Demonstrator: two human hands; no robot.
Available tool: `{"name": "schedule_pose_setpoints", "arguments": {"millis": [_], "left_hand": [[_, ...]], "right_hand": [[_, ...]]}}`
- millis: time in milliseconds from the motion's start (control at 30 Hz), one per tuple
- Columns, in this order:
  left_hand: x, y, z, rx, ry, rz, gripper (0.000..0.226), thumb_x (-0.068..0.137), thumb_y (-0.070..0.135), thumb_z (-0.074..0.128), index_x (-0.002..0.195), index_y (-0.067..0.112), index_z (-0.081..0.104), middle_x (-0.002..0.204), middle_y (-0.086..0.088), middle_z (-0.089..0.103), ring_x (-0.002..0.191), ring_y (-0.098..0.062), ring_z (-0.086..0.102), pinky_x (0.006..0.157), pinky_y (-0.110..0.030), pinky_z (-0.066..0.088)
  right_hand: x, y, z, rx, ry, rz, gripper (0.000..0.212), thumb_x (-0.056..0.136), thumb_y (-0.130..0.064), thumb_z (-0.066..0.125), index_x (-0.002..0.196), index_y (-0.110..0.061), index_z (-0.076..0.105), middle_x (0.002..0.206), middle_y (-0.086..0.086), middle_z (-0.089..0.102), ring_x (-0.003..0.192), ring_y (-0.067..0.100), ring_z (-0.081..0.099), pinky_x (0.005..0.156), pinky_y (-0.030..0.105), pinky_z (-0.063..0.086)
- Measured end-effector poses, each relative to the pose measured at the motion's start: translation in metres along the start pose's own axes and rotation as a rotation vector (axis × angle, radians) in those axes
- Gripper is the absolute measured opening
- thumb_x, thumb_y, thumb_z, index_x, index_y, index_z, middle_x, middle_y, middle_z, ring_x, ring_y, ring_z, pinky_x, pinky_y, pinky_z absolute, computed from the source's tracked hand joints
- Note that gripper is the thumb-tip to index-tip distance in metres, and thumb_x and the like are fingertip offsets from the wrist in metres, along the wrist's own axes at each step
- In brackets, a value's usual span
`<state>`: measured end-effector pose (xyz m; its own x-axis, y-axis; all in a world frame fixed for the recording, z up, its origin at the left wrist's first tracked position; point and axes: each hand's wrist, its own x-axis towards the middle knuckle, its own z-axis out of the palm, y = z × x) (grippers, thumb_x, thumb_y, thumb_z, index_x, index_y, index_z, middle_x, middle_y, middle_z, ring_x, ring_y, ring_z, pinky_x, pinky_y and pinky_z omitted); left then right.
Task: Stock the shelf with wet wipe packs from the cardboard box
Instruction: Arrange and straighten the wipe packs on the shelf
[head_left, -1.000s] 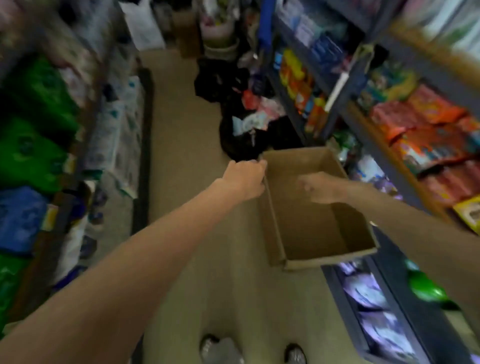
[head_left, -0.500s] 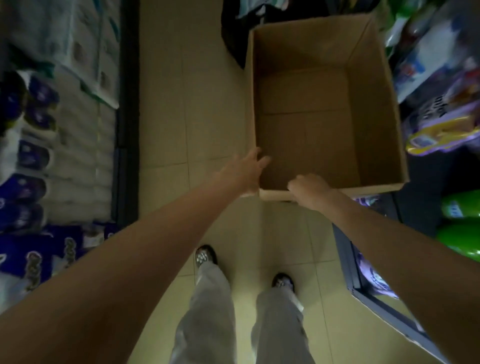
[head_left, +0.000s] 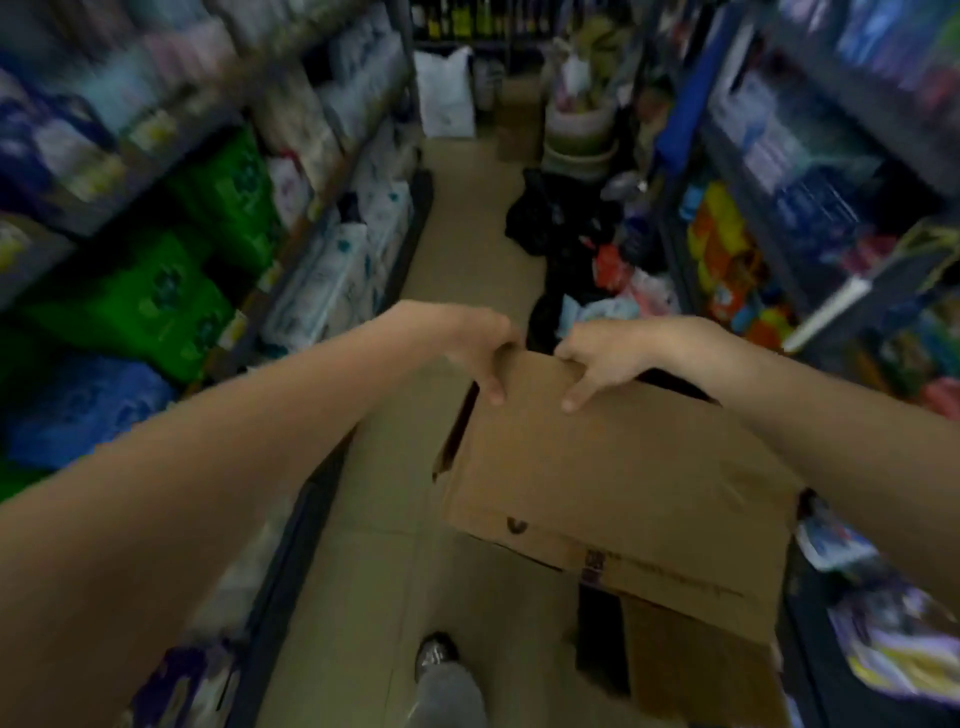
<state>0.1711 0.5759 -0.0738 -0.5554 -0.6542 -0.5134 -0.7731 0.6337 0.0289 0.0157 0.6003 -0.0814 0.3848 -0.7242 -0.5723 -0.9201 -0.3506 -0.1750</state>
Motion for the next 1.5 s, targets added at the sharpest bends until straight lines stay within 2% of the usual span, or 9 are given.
{"name": "schedule_pose_setpoints", "arguments": {"millis": [167, 300, 400, 600, 767, 900, 1000, 1100, 1500], "left_hand": [[0.01, -0.112, -0.081, 0.05, -0.004, -0.056, 0.069, 0.076, 0.049, 0.069, 0.131, 0.017, 0.041, 0.129, -0.004, 0.047, 0.12, -0.026, 0.039, 0.096, -0.034, 0.036], [0.03, -0.183, -0.152, 0.071, 0.1, -0.085, 0.064, 0.075, 0.051, 0.069, 0.123, 0.019, 0.043, 0.12, -0.003, 0.045, 0.113, -0.023, 0.034, 0.099, -0.042, 0.038], [0.055, -0.223, -0.196, 0.127, 0.219, -0.083, 0.059, 0.075, 0.052, 0.068, 0.118, 0.019, 0.044, 0.119, -0.005, 0.046, 0.123, -0.028, 0.028, 0.1, -0.045, 0.036], [0.146, -0.315, -0.267, 0.317, 0.425, -0.17, 0.053, 0.077, 0.05, 0.066, 0.115, 0.017, 0.047, 0.124, -0.007, 0.049, 0.126, -0.03, 0.028, 0.102, -0.045, 0.028], [0.25, -0.401, -0.334, 0.363, 0.481, -0.248, 0.053, 0.081, 0.043, 0.066, 0.12, 0.013, 0.045, 0.133, -0.01, 0.046, 0.133, -0.03, 0.025, 0.106, -0.045, 0.025], [0.314, -0.465, -0.39, 0.388, 0.534, -0.265, 0.054, 0.08, 0.041, 0.067, 0.121, 0.014, 0.045, 0.131, -0.009, 0.047, 0.13, -0.029, 0.028, 0.102, -0.043, 0.027], [0.372, -0.52, -0.439, 0.425, 0.539, -0.296, 0.052, 0.082, 0.04, 0.066, 0.124, 0.017, 0.046, 0.127, -0.007, 0.05, 0.126, -0.029, 0.03, 0.101, -0.043, 0.029], [0.438, -0.573, -0.48, 0.433, 0.549, -0.289, 0.051, 0.082, 0.04, 0.066, 0.124, 0.018, 0.047, 0.125, -0.005, 0.051, 0.125, -0.028, 0.031, 0.101, -0.043, 0.029], [0.729, -0.755, -0.657, 0.51, 0.519, -0.197, 0.05, 0.078, 0.045, 0.068, 0.116, 0.019, 0.048, 0.123, -0.004, 0.052, 0.123, -0.027, 0.033, 0.102, -0.043, 0.027]], "right_hand": [[0.069, -0.023, -0.115, -0.048, 0.044, 0.015, 0.041, 0.082, -0.04, 0.066, 0.112, -0.012, 0.06, 0.099, -0.001, 0.057, 0.088, 0.016, 0.053, 0.065, 0.021, 0.042], [0.113, -0.023, -0.202, -0.098, 0.157, 0.043, 0.044, 0.082, -0.041, 0.065, 0.115, -0.013, 0.058, 0.099, -0.002, 0.056, 0.089, 0.017, 0.053, 0.074, 0.027, 0.039], [0.146, -0.008, -0.259, -0.141, 0.218, 0.08, 0.045, 0.082, -0.042, 0.065, 0.117, -0.014, 0.056, 0.106, 0.001, 0.058, 0.089, 0.015, 0.051, 0.074, 0.026, 0.039], [0.25, 0.06, -0.347, -0.167, 0.479, 0.101, 0.04, 0.088, -0.032, 0.06, 0.123, -0.016, 0.046, 0.122, 0.004, 0.054, 0.093, 0.015, 0.051, 0.073, 0.026, 0.041], [0.354, 0.148, -0.435, -0.078, 0.444, 0.195, 0.073, 0.085, -0.03, 0.064, 0.144, -0.023, 0.021, 0.143, 0.005, 0.034, 0.123, 0.025, 0.046, 0.095, 0.034, 0.048], [0.427, 0.18, -0.508, -0.028, 0.396, 0.233, 0.08, 0.086, -0.026, 0.063, 0.147, -0.028, 0.011, 0.14, 0.007, 0.037, 0.107, 0.024, 0.055, 0.083, 0.036, 0.055], [0.483, 0.211, -0.565, 0.062, 0.375, 0.233, 0.073, 0.089, -0.021, 0.059, 0.146, -0.027, 0.014, 0.131, 0.008, 0.045, 0.083, 0.019, 0.063, 0.064, 0.029, 0.056], [0.55, 0.255, -0.616, 0.061, 0.417, 0.224, 0.06, 0.09, -0.022, 0.058, 0.142, -0.018, 0.027, 0.129, 0.006, 0.046, 0.083, 0.017, 0.057, 0.057, 0.022, 0.05], [0.774, 0.462, -0.815, 0.089, 0.467, 0.29, 0.031, 0.09, -0.019, 0.057, 0.119, -0.017, 0.048, 0.116, 0.003, 0.054, 0.091, 0.019, 0.057, 0.067, 0.026, 0.048]]}}
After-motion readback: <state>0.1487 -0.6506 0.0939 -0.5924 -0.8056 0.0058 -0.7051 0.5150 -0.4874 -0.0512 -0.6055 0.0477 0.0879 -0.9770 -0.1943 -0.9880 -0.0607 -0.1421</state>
